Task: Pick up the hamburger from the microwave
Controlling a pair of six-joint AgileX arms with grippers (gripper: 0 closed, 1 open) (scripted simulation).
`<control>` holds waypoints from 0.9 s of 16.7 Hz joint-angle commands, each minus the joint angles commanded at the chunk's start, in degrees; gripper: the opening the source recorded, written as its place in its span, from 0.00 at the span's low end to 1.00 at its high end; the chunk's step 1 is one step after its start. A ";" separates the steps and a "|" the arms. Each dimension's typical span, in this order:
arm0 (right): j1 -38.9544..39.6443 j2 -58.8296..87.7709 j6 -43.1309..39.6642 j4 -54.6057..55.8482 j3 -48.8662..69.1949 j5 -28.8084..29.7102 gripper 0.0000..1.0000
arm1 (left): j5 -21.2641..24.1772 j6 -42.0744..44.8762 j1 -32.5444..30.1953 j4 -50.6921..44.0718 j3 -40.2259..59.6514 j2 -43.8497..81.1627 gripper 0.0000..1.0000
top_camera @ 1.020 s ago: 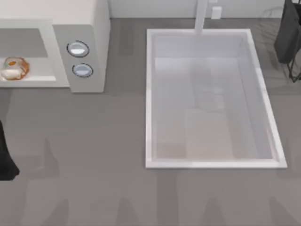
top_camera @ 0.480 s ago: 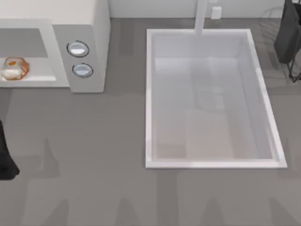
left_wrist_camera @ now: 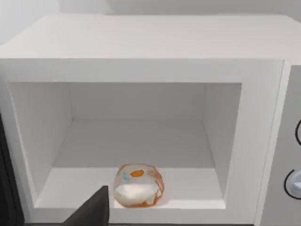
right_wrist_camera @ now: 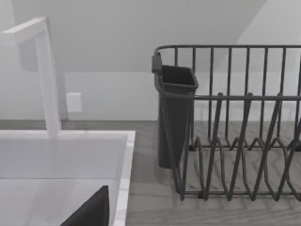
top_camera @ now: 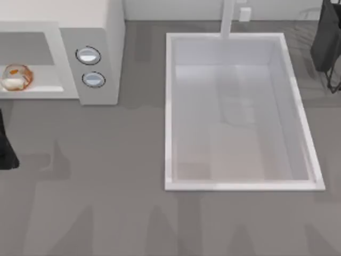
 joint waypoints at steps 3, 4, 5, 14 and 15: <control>0.00 0.00 0.00 0.00 0.00 0.00 1.00 | 1.04 0.42 0.80 7.77 5.85 16.00 1.00; 0.00 0.00 0.00 0.00 0.00 0.00 1.00 | 1.42 0.57 1.10 10.64 8.00 21.86 1.00; 0.00 0.00 0.00 0.00 0.00 0.00 1.00 | 1.81 0.73 1.41 13.59 10.21 27.89 1.00; 0.00 0.00 0.00 0.00 0.00 0.00 1.00 | 5.31 2.18 4.20 40.39 30.23 82.52 1.00; 0.00 0.00 0.00 0.00 0.00 0.00 1.00 | 5.65 2.32 4.48 42.99 32.20 87.85 1.00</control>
